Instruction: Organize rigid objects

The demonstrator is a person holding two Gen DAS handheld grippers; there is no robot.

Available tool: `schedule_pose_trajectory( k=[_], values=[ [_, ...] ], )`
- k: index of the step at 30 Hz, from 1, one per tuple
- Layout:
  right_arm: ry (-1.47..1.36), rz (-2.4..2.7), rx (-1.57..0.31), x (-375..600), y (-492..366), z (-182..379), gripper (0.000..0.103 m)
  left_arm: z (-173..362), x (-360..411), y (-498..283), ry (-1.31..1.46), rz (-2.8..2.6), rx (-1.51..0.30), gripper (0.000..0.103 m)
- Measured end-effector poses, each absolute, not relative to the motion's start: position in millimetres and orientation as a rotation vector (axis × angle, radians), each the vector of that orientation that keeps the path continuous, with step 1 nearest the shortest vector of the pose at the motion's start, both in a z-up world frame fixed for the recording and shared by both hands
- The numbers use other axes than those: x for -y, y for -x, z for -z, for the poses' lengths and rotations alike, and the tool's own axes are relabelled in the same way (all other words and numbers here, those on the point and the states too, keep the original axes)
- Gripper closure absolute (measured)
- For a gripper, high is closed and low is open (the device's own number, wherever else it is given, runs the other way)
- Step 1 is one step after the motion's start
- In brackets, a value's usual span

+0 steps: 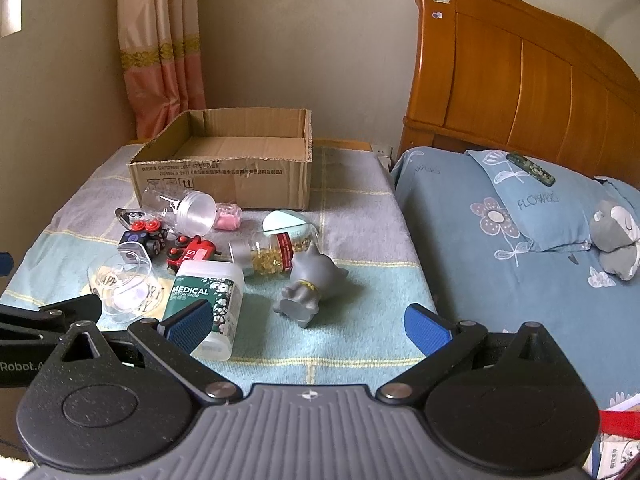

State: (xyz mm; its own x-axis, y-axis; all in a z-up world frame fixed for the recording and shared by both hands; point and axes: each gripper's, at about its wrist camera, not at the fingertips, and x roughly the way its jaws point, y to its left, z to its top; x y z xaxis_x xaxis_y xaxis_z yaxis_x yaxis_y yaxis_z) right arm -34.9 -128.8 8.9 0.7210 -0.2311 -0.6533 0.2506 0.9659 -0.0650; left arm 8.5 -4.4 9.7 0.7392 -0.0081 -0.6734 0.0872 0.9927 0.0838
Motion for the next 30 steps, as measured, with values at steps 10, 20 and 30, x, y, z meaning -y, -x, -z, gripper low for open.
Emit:
schedule_pose_trajectory(
  k=[10,20,30],
  values=[
    [0.007,0.192,-0.71,126.5,26.3,-0.3,0.0,7.4,5.1,-18.2,-0.203,0.105,-0.725,0.001],
    [0.028,0.121,-0.723,139.0,14.5,14.4,0.0,24.6,-13.6,-32.9,-0.161,0.206,-0.717,0.001],
    [0.057,0.057,-0.849,177.6,-6.6,62.1,0.0,69.0,-33.3,-58.5,-0.177,0.229,-0.841,0.001]
  ],
)
